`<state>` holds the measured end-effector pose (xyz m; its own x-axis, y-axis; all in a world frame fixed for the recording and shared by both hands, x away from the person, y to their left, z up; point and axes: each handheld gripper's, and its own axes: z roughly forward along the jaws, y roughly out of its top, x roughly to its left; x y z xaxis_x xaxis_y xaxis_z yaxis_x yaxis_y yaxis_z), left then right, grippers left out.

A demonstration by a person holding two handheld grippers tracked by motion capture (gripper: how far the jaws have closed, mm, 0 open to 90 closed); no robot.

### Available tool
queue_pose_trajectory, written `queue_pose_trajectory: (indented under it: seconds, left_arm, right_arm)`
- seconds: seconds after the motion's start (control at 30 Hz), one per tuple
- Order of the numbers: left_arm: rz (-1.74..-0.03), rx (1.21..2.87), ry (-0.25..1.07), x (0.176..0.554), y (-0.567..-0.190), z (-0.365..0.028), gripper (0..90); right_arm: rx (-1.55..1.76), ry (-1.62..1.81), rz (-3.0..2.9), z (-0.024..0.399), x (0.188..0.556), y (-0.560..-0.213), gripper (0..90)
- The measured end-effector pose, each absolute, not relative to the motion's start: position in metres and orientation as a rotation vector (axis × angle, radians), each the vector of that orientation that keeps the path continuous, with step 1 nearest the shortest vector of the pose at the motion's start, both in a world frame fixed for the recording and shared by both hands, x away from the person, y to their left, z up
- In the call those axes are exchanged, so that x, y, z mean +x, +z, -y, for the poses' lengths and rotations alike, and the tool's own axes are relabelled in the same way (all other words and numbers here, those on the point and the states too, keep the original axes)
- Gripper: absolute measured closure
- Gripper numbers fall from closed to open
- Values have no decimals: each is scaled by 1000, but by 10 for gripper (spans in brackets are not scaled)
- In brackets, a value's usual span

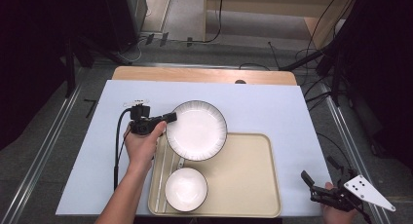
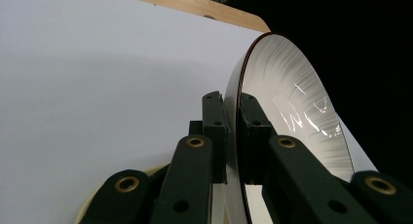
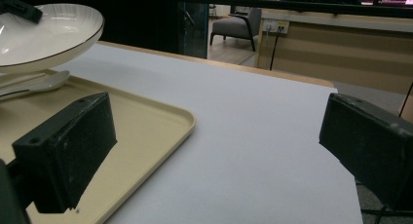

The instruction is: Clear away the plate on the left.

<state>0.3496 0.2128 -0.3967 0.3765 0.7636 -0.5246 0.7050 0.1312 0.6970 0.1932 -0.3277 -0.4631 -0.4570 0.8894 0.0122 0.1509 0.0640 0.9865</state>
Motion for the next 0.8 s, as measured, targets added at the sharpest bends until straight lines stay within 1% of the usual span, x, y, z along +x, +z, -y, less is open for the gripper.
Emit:
queue_pose_trajectory:
  seconds: [0.43, 0.8]
  left_arm:
    - [-1320, 1621, -14, 357, -411, -184, 850]
    - [-1302, 1664, -54, 360, -421, -166, 850]
  right_arm:
    - [1051, 1448, -1691, 328, 193, -463, 2]
    - [1052, 1448, -1688, 328, 193, -463, 2]
